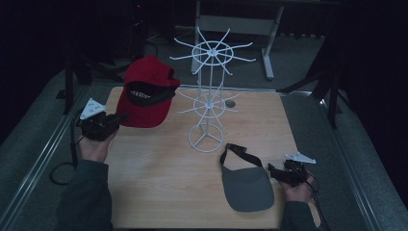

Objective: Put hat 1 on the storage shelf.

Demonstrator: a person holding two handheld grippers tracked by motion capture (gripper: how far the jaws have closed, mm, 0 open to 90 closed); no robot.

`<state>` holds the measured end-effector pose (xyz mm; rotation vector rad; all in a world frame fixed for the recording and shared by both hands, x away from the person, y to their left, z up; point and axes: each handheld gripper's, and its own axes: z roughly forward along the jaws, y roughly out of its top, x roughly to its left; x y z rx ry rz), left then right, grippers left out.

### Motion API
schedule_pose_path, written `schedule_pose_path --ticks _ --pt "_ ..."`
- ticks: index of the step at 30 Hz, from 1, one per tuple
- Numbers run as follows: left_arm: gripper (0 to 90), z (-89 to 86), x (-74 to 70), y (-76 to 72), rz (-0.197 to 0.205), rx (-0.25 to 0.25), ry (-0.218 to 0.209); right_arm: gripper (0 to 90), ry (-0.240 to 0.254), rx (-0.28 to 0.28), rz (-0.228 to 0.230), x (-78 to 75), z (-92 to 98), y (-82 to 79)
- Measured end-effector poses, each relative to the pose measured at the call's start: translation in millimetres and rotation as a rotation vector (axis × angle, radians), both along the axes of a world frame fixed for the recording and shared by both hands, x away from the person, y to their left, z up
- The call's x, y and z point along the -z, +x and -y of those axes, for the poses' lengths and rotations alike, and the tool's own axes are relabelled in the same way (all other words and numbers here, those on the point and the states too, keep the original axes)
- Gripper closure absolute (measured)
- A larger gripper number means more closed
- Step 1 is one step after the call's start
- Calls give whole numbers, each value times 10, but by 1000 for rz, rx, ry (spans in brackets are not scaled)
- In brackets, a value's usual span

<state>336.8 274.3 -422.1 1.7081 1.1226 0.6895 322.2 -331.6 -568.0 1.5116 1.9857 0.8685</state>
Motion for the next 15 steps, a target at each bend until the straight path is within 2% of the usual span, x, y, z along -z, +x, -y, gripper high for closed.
schedule_pose_path --ticks 15 --pt "858 1 -186 64 37 -3 -8 213 -1 -1 0 -1 1 0"
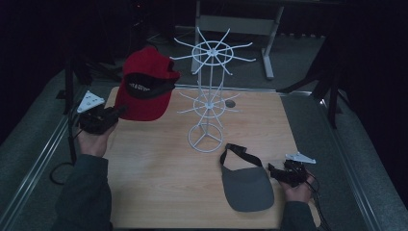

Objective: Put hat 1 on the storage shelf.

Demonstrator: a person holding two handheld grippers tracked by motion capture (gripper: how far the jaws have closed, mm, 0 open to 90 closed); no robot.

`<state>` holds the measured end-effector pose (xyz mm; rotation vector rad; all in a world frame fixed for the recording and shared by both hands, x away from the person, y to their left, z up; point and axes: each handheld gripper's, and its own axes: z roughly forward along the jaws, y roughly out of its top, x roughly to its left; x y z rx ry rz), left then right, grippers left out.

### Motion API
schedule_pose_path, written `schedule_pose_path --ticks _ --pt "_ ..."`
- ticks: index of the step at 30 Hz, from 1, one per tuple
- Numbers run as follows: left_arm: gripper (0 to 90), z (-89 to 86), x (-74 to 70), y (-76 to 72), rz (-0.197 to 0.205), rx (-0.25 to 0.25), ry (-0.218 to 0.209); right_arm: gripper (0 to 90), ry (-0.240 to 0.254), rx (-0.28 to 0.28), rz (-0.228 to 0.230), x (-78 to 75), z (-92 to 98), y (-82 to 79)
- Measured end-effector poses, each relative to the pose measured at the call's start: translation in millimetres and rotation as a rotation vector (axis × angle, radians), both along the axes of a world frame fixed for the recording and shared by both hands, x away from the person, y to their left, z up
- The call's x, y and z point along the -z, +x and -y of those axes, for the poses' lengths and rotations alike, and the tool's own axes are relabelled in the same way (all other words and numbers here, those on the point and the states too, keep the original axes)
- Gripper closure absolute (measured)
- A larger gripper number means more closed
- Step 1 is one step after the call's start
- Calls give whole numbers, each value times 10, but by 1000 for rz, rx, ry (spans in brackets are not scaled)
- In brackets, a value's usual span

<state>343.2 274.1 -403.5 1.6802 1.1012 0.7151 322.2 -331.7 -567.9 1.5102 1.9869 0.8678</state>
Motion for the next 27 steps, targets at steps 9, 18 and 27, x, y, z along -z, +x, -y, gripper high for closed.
schedule_pose_path --ticks 9,18,27 --pt "858 10 -86 44 14 -1 -1 213 -1 -1 1 0 1 0" --pt "858 44 -188 91 31 -3 -3 213 -1 0 1 1 0 0" --pt "858 65 -262 117 44 2 -4 213 0 0 2 1 0 1"
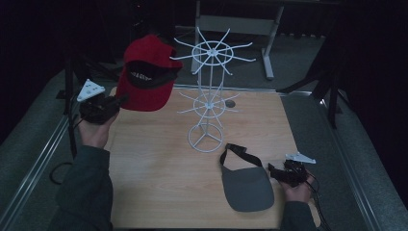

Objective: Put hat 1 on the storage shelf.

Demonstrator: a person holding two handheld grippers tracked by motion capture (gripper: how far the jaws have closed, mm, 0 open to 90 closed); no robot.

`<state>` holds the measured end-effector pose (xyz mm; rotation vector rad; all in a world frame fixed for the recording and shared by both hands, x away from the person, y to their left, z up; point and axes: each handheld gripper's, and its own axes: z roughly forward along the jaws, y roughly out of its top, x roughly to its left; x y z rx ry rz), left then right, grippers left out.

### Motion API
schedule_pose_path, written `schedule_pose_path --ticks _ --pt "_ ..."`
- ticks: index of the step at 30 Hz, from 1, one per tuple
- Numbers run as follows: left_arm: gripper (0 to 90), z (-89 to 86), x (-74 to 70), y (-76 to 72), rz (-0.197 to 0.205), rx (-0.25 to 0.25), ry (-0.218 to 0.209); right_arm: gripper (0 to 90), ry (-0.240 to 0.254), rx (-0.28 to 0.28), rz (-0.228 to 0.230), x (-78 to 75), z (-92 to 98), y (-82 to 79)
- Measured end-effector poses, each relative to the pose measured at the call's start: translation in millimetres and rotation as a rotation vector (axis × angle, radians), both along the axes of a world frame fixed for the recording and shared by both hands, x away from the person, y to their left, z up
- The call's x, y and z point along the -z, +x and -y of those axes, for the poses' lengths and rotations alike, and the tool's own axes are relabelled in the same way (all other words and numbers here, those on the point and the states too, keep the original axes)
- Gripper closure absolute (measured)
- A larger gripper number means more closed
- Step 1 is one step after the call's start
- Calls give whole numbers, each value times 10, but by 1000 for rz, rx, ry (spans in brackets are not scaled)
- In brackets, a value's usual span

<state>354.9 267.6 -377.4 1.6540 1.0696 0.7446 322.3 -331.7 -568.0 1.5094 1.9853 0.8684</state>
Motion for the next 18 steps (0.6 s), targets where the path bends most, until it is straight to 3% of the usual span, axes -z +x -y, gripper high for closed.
schedule_pose_path --ticks 18 --pt "858 75 -170 54 33 -2 -18 213 -1 -1 1 0 1 1"
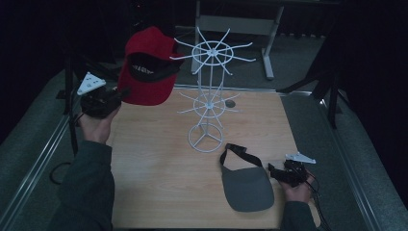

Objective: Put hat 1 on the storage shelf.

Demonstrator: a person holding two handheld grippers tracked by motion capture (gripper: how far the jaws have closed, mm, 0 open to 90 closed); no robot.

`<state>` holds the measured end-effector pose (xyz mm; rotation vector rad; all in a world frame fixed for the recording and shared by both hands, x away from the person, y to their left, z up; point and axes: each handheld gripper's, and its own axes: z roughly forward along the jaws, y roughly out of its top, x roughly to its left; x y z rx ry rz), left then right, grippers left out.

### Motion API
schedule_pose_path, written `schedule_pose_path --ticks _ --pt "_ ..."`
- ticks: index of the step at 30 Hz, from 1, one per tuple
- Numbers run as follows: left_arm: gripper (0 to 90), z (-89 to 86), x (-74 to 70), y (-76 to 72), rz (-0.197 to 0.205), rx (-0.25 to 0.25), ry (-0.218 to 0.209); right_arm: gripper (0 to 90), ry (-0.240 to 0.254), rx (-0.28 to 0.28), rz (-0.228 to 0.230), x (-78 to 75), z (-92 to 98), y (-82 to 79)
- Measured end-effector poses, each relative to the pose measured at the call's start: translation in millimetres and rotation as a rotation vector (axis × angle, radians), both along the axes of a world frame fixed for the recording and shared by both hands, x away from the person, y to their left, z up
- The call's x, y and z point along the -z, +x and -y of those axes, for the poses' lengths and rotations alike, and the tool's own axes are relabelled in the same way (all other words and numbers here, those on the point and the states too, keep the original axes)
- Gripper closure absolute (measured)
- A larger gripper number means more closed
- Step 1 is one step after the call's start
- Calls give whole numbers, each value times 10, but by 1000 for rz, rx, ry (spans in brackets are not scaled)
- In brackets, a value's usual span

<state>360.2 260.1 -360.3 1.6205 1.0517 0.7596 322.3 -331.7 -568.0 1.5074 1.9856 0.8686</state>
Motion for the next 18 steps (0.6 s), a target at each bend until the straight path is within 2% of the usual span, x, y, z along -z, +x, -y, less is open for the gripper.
schedule_pose_path --ticks 14,18 --pt "858 33 -109 22 19 -3 -17 213 0 0 0 0 0 0" --pt "858 35 -143 39 28 -7 -39 213 0 0 0 0 0 0"
